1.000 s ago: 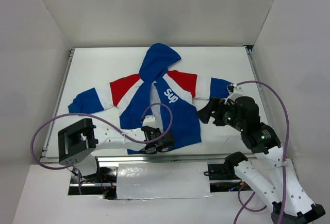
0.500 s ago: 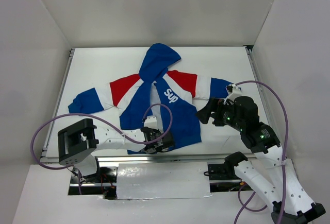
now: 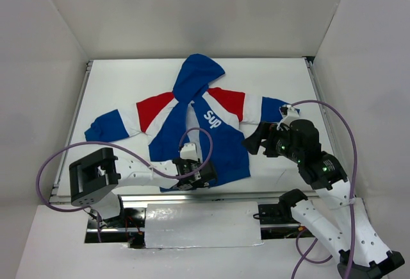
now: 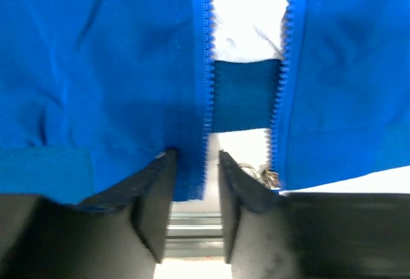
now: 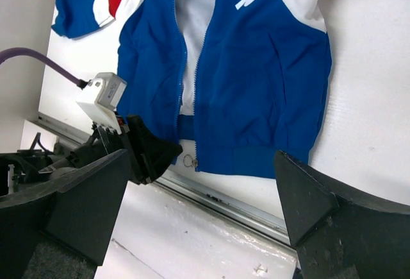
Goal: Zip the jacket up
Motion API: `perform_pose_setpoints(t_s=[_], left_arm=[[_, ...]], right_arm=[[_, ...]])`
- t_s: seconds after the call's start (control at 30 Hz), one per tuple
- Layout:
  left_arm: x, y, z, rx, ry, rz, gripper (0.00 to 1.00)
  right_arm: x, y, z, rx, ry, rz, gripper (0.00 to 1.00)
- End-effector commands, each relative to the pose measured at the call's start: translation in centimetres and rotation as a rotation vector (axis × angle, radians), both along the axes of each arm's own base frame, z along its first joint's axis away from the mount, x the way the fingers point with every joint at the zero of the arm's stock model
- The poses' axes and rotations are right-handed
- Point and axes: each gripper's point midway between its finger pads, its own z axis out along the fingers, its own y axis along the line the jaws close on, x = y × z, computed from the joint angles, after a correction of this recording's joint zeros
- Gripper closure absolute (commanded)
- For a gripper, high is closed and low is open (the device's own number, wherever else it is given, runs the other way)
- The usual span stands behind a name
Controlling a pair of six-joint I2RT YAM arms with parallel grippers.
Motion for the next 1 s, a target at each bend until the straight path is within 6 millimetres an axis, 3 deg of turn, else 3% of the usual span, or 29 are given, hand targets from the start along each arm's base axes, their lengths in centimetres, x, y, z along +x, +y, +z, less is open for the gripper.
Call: perform_pose_setpoints(t_s=[0.0, 0.13, 0.3, 0.53, 0.97], left_arm=[[-1.0, 3.0, -1.1, 0.110, 0.046, -0.001, 0.50], [-0.6, 2.8, 1.4, 0.096, -0.009, 0.000, 0.47], [-0.7, 3.6, 3.0, 0.120, -0.042, 0.022, 0.48], [-1.5, 4.4, 1.8, 0.144, -0.015, 0.017, 0.45], [-1.3, 2.2, 0.6, 0.122, 0.000, -0.038, 0.42]], right_arm=[[0.7, 0.6, 0.5, 0.005, -0.045, 0.027, 0.00], [0.7, 0.9, 0.4, 0.005, -0.043, 0.040, 0.00], [0.7, 0.9, 0.1, 0.001, -0.035, 0.041, 0.00], [0.7, 1.0, 0.0, 0.002, -0.034, 0.044, 0.00], [0.7, 1.1, -0.3, -0.006, -0.027, 0.052, 0.00]])
